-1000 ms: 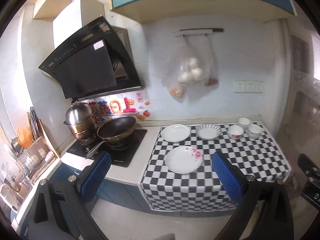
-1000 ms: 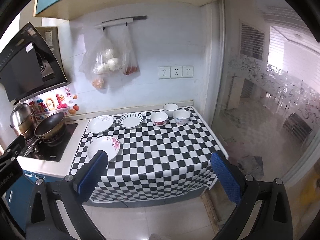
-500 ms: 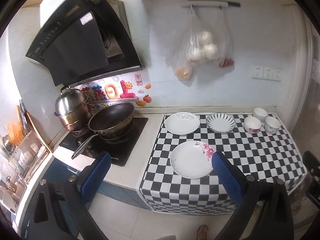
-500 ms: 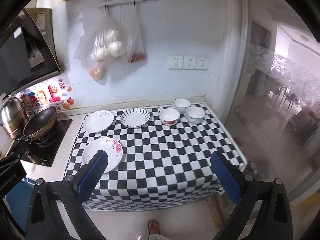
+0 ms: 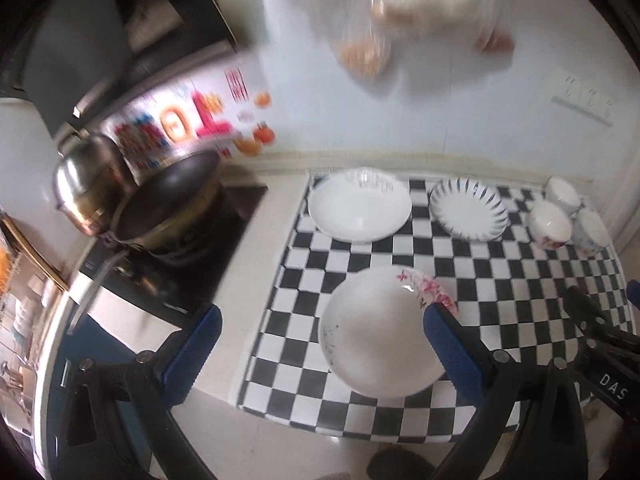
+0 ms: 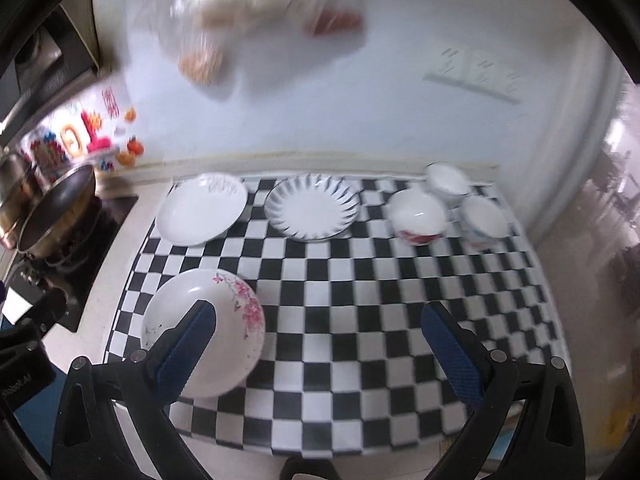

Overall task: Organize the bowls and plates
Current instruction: 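Move both tools down toward the pink-floral plate's rim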

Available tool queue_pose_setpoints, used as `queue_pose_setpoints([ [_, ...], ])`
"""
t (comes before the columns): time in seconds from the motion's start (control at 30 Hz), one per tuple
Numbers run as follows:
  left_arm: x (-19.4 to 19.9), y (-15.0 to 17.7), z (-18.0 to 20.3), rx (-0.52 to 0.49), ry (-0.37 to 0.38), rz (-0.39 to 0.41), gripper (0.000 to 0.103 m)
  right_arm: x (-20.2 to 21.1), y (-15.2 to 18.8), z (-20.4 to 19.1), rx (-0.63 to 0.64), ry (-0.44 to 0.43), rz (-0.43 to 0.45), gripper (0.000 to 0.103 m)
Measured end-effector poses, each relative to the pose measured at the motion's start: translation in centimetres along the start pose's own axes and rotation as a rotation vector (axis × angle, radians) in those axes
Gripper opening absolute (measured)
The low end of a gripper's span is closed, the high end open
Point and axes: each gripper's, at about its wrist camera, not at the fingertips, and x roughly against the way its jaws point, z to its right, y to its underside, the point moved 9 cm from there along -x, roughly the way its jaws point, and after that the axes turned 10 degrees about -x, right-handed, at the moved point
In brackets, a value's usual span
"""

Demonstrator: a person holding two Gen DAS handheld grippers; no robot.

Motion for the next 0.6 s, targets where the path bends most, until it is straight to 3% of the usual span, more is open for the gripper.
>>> queue_pose_setpoints([
  [0.3, -11.9, 0.7, 1.2, -0.007, 0.077, -0.224, 0.102, -14.7, 1.4, -3.9, 0.091, -0.056, -0.245, 0.103],
  [0.43, -15.8, 1.6, 1.2, -0.023, 0.098, -0.3, 0.101, -19.1, 3.9, -4.6, 0.111, -0.054, -0.333, 0.103],
  [0.6, -20.1, 3.5, 1.4, -0.033, 0.181, -0.415, 0.095, -22.7, 6.7, -4.5, 0.074, -0.056, -0.444, 0.103],
])
